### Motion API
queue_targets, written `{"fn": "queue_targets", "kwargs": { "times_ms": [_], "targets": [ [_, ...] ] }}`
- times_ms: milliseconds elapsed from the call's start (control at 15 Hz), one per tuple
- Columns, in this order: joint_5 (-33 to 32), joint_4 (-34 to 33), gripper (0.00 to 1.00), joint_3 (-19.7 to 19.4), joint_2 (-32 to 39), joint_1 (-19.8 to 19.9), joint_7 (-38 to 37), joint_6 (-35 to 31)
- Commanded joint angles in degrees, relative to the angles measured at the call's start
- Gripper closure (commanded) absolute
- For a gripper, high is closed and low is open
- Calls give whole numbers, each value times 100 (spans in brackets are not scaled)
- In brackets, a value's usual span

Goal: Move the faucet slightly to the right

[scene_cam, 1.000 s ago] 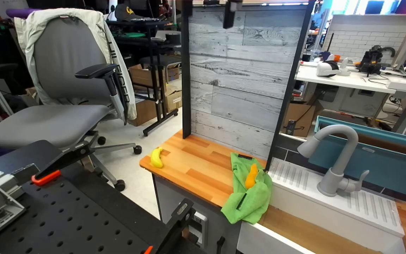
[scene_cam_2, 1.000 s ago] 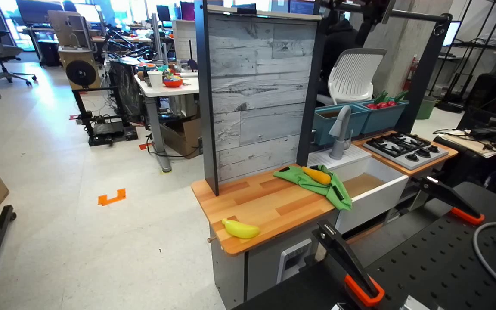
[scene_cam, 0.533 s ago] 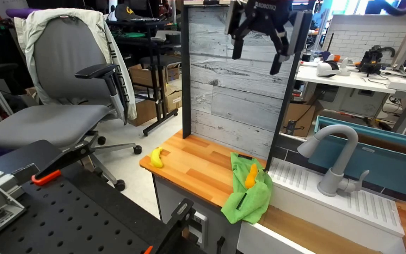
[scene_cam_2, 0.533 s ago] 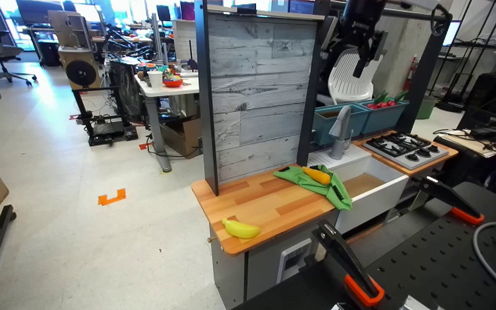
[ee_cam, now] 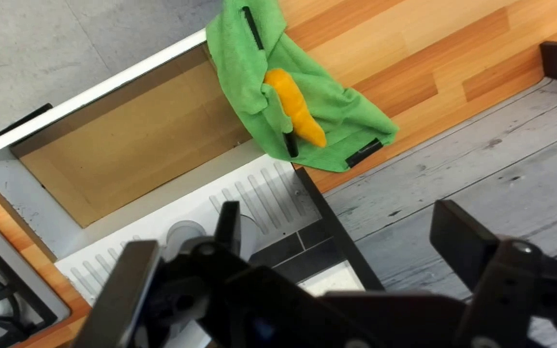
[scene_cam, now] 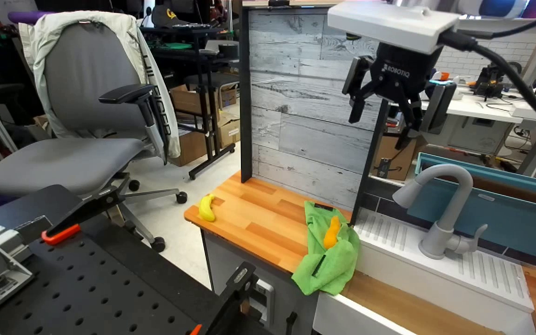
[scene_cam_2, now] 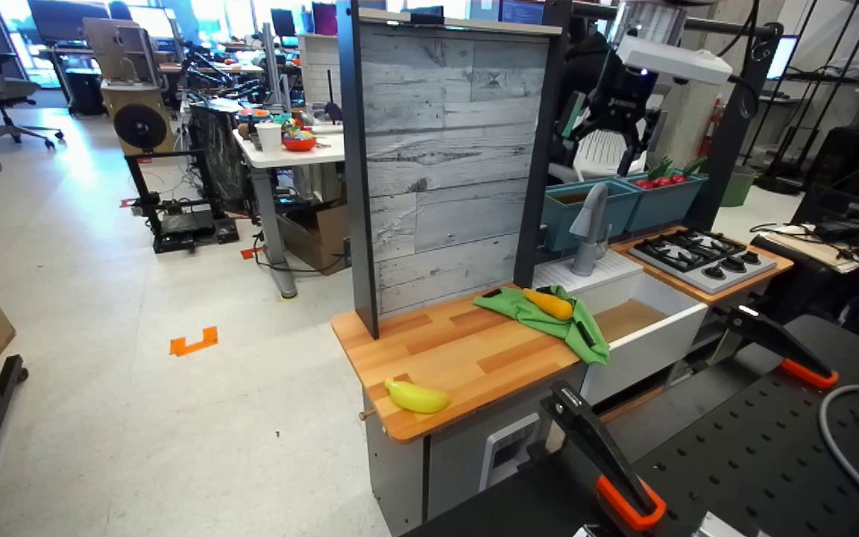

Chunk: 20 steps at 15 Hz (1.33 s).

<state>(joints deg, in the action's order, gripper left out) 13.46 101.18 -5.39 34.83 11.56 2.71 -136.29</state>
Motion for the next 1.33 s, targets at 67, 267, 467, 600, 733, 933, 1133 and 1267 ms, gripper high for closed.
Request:
{"fn": "queue_targets", "kwargs": {
  "times_ms": [67, 267, 467, 600, 733, 933, 1133, 1267],
  "targets": [
    [240, -796, 0, 93, 685, 351, -242, 135],
    [338, -1107, 0, 59, 984, 454, -555, 48],
    [314, -1414, 0, -21, 1251, 443, -1019, -66],
    [251, -1620, 0, -85, 1421, 392, -1308, -82],
    [215, -1817, 0, -149, 1587, 347, -1615, -101],
    [181, -2090, 0, -246, 1837, 298, -2042, -177],
    [113, -2337, 18, -367, 2071, 250, -2361, -140],
    [80, -2487, 35, -425, 2206, 233, -2482, -100]
  ]
}}
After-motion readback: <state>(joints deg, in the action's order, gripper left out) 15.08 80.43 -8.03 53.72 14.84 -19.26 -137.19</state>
